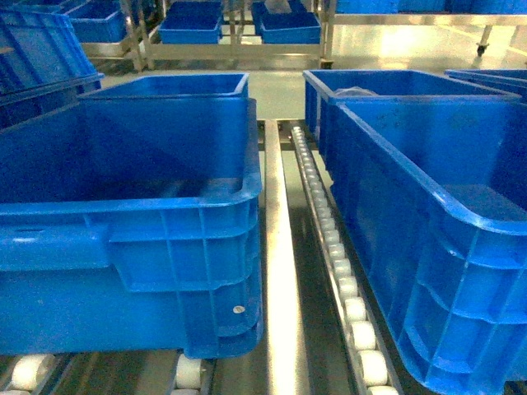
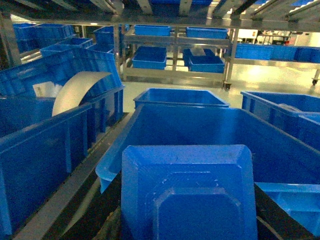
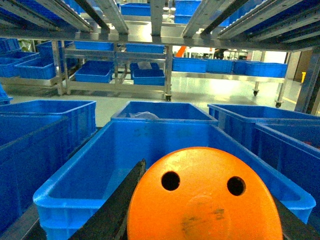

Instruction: Sort blue parts and orange caps into right shelf containers

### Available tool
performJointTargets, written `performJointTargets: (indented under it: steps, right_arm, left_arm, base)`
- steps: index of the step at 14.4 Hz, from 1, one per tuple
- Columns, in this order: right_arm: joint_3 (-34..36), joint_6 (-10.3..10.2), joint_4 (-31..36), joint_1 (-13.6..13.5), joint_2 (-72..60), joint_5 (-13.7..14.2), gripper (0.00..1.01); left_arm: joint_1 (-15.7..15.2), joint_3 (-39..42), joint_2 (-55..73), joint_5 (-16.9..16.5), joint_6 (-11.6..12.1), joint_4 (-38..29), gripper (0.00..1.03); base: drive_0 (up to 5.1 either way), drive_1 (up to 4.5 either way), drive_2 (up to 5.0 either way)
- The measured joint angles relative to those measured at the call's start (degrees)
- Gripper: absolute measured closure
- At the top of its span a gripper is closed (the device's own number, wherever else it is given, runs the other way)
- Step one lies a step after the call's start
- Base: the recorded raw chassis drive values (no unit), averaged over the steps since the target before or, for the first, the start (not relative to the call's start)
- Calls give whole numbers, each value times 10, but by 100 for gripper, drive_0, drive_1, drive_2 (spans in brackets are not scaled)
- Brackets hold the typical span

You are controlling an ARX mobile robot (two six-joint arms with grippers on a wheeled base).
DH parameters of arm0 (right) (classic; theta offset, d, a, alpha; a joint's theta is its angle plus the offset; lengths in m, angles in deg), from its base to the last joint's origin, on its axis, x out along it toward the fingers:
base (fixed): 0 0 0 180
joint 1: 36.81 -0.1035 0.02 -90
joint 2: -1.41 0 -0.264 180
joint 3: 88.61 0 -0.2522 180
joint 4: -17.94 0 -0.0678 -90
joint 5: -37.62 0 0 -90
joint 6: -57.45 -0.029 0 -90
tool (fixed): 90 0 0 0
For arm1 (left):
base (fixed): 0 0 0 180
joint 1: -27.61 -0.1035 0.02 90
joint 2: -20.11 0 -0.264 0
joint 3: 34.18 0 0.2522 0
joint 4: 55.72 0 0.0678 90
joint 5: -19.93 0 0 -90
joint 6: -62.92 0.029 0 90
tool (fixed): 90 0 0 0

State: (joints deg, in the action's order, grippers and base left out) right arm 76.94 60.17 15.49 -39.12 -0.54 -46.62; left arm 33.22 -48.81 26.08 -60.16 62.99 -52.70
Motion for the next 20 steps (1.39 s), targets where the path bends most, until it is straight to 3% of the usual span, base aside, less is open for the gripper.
performJointTargets:
  steps: [2,4,5,7,8,10,11,12,13,14,16,18,20]
  right_arm:
    - [-2,10,75,-1,-87,-7,57]
    - [-34,18,183,-8,-203,-32,57]
    - [-80,18,255,-8,-290,-52,57]
    - [-166,16,357,-5,-452,-67,57]
    - [-215,9,397,-2,-555,-57,57]
    - [-282,-4,408,-2,-690,-30,57]
    - [-325,-16,404,-6,-802,-14,30]
    - [-338,-11,393,-19,-797,-11,3]
    - [-341,-5,387,-23,-797,-9,4]
    - [-344,7,353,-22,-796,18,3]
    - [-344,17,348,-21,-796,32,3]
    - [-303,-7,360,-14,-763,-21,24]
    - [-227,-18,381,7,-705,-45,52]
  left_arm:
    - [3,-4,95,-1,0,-87,60]
    - [6,-44,221,-22,2,-201,60]
    - [6,-92,311,-47,-2,-277,60]
    - [6,-187,471,-73,-12,-366,60]
    - [6,-247,568,-72,-20,-379,60]
    - [7,-328,705,-54,-35,-367,60]
    - [17,-386,818,-44,-57,-356,39]
    - [24,-387,798,-53,-59,-365,11]
    - [24,-385,796,-53,-59,-368,3]
    - [26,-374,794,-45,-54,-370,6]
    - [41,-332,767,-27,-52,-369,5]
    - [35,-291,733,-16,-21,-388,26]
    - [12,-216,676,-25,-11,-403,53]
  base:
    - [0,0,0]
    - [0,0,0]
    - [0,0,0]
    - [0,0,0]
    - [0,0,0]
    - [0,0,0]
    - [0,0,0]
    - [0,0,0]
    - [0,0,0]
    - [0,0,0]
    - [0,0,0]
    - [0,0,0]
    - [0,0,0]
